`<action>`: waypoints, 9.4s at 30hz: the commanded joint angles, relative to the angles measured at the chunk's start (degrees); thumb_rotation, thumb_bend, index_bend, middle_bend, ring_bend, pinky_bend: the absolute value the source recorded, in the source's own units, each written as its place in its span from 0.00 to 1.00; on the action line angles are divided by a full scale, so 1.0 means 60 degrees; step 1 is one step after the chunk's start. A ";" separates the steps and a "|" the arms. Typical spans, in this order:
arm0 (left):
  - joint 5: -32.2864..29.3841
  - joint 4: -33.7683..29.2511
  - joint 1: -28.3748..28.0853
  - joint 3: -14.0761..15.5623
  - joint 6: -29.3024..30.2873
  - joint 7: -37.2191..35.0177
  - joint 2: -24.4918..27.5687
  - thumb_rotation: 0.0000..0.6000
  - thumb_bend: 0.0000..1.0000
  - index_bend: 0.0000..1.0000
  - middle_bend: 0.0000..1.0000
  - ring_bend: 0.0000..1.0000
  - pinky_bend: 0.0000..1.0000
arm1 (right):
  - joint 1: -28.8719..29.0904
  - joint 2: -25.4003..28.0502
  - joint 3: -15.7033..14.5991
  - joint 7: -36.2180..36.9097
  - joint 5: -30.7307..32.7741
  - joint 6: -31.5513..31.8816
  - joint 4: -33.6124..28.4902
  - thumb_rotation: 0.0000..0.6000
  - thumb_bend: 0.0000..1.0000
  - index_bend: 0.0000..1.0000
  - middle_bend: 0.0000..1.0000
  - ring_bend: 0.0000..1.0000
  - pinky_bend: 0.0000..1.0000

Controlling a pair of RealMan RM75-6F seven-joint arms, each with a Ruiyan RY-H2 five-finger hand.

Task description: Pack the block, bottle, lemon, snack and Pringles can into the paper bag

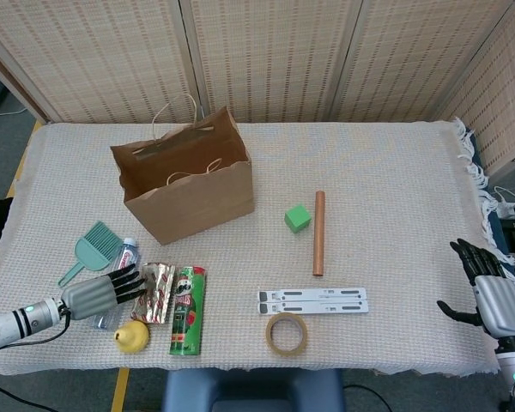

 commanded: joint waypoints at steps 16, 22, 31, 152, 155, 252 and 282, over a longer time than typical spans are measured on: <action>-0.0761 0.0378 0.0227 -0.0079 0.0682 -0.0206 0.0535 1.00 0.64 0.61 0.64 0.59 0.70 | -0.0008 0.0027 0.0001 0.0055 0.0006 0.0009 -0.0023 1.00 0.09 0.00 0.00 0.00 0.04; -0.2954 0.0170 0.1275 -0.1427 0.1056 -0.0381 0.1215 1.00 0.64 0.61 0.64 0.59 0.70 | -0.0016 0.0015 0.0004 0.0038 0.0001 0.0035 -0.0024 1.00 0.09 0.00 0.00 0.00 0.04; -0.7248 -0.1761 0.2116 -0.4731 0.1099 -0.1576 0.0641 1.00 0.64 0.61 0.64 0.59 0.70 | -0.0035 -0.0030 0.0012 -0.0004 -0.0016 0.0101 0.0003 1.00 0.09 0.00 0.00 0.00 0.04; -0.0287 -0.4775 0.2416 -0.0452 0.1143 -0.2502 0.1899 1.00 0.35 0.00 0.00 0.00 0.05 | 0.0013 0.0022 -0.0087 -0.0189 -0.0014 -0.0082 -0.0050 1.00 0.09 0.00 0.00 0.00 0.04; -0.0325 -0.4687 0.2476 -0.0307 0.1125 -0.2454 0.1916 1.00 0.35 0.00 0.00 0.00 0.05 | 0.0012 0.0011 -0.0100 -0.0136 -0.0093 -0.0052 -0.0016 1.00 0.09 0.00 0.00 0.00 0.04; -0.3054 -0.5045 0.2126 -0.1747 0.1447 -0.1071 0.2039 1.00 0.61 0.73 0.72 0.67 0.84 | 0.0052 0.0078 -0.0100 -0.0043 0.0056 -0.0196 -0.0140 1.00 0.09 0.00 0.00 0.00 0.05; -0.8054 -0.7681 -0.0764 -0.6350 -0.0548 0.1395 0.0853 1.00 0.62 0.71 0.71 0.67 0.82 | 0.0069 0.0108 -0.0155 -0.0107 0.0003 -0.0263 -0.0177 1.00 0.09 0.00 0.00 0.00 0.05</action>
